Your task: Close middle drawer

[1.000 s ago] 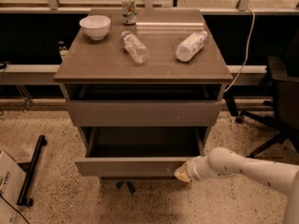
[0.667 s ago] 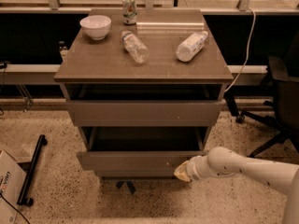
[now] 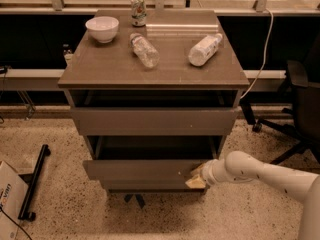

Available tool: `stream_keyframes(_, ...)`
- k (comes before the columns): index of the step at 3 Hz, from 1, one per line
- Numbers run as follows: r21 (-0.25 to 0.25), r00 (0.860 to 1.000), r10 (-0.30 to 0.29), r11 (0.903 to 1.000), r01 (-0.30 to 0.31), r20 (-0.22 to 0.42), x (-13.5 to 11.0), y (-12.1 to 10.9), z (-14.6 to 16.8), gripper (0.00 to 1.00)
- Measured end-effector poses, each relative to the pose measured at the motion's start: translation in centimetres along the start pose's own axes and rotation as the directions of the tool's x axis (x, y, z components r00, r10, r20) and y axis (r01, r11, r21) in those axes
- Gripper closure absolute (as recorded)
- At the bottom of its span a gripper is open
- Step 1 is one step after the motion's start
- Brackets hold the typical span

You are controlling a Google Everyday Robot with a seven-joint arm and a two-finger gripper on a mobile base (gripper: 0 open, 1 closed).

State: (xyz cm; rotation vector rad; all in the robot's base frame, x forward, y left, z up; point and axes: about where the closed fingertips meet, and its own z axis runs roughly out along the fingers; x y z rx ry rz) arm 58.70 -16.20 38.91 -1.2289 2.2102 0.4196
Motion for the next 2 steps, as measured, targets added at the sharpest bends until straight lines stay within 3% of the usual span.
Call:
stream_keyframes(1,0.025,1.0,-0.013,0.9996,0.012,0.022,-0.81,-1.07,-0.75,0.0)
stream_keyframes(2,0.028,1.0,-0.014,0.9995,0.014,0.024,-0.91,-1.2,-0.84,0.0)
